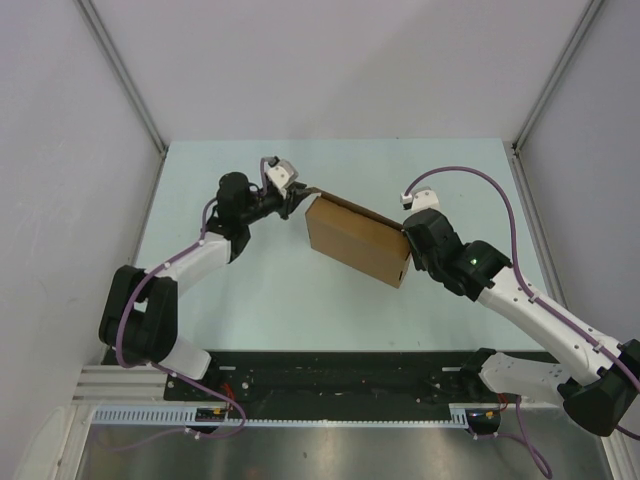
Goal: Fold the paper box
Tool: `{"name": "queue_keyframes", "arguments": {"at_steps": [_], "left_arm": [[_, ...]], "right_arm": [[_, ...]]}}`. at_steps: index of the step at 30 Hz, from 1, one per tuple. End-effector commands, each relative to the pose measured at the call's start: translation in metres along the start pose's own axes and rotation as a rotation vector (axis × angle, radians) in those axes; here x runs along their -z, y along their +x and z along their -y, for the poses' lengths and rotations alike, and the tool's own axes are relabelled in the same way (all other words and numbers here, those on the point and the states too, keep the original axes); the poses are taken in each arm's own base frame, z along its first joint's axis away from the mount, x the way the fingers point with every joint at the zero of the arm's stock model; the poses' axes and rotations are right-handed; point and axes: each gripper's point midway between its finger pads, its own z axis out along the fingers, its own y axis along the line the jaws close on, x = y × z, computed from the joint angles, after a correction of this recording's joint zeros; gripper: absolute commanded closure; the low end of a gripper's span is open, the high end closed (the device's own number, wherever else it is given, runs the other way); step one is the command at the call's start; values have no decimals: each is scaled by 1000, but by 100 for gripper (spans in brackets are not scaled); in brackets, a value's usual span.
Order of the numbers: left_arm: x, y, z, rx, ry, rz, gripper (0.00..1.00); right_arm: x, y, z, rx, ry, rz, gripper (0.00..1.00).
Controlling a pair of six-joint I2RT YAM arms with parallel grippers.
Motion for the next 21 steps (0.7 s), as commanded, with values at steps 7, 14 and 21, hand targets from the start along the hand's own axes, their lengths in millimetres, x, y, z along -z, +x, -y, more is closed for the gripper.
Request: {"name": "queue_keyframes", "arguments": {"at_steps": [7,14,21], "left_arm": [[6,-23,15,-32,38,53,97],[10,-31,29,13,43,74,100],[11,-46,33,46,43,73,100]], "right_arm": [[3,-6,-3,-18,-27,24,97],[5,-9,-5,-33,-41,35,97],[5,-12,-9,-20,-57,31,97]]}}
